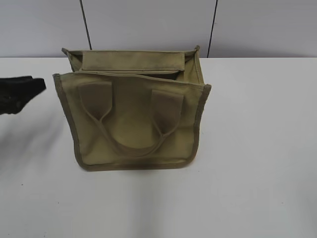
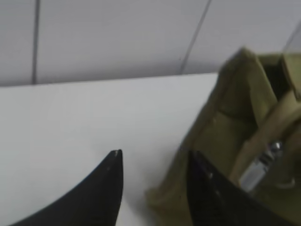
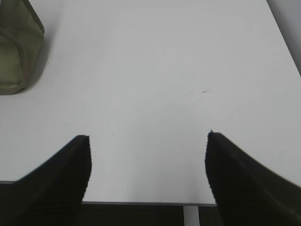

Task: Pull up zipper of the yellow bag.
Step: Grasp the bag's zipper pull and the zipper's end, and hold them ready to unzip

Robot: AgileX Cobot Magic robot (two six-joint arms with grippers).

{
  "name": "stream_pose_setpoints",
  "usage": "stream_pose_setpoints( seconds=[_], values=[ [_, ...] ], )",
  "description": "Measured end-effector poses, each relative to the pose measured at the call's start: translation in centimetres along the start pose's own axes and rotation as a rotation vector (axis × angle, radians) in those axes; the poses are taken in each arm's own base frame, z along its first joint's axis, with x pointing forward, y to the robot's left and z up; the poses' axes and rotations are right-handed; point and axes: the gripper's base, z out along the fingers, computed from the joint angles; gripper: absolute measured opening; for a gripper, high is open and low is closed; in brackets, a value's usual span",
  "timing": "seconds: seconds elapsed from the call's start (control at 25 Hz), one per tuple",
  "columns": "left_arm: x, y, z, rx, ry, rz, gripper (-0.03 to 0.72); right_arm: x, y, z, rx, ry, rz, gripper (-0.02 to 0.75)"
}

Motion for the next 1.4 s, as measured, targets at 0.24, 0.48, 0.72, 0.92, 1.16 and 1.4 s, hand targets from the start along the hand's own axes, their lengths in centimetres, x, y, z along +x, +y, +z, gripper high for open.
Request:
stream_pose_setpoints(
  seconds=[0.24,0.48,0.72,0.92,1.16,1.4],
  values=[
    [3.0,1.5,2.4,0.311,0.191,0.05,0.305,0.0,0.0,0.0,0.0,0.0,0.0,0.577],
    [4.1,1.2,4.0,0.45,0.246,0.101,0.281,0.0,0.0,0.0,0.0,0.0,0.0,0.577],
    [3.9,-0.5,5.9,0.515,0.222,0.186,0.281,0.0,0.0,0.0,0.0,0.0,0.0,0.577],
    [4.5,-0.8,6.6,0.499,0.209,0.185,0.281,0.0,0.0,0.0,0.0,0.0,0.0,0.577],
    [5.1,-0.3,7.1,0.451,0.158,0.147,0.252,0.0,0.0,0.0,0.0,0.0,0.0,0.577],
    [4.9,0.0,7.3,0.422,0.133,0.149,0.018,0.0,0.0,0.0,0.0,0.0,0.0,0.577]
  ],
)
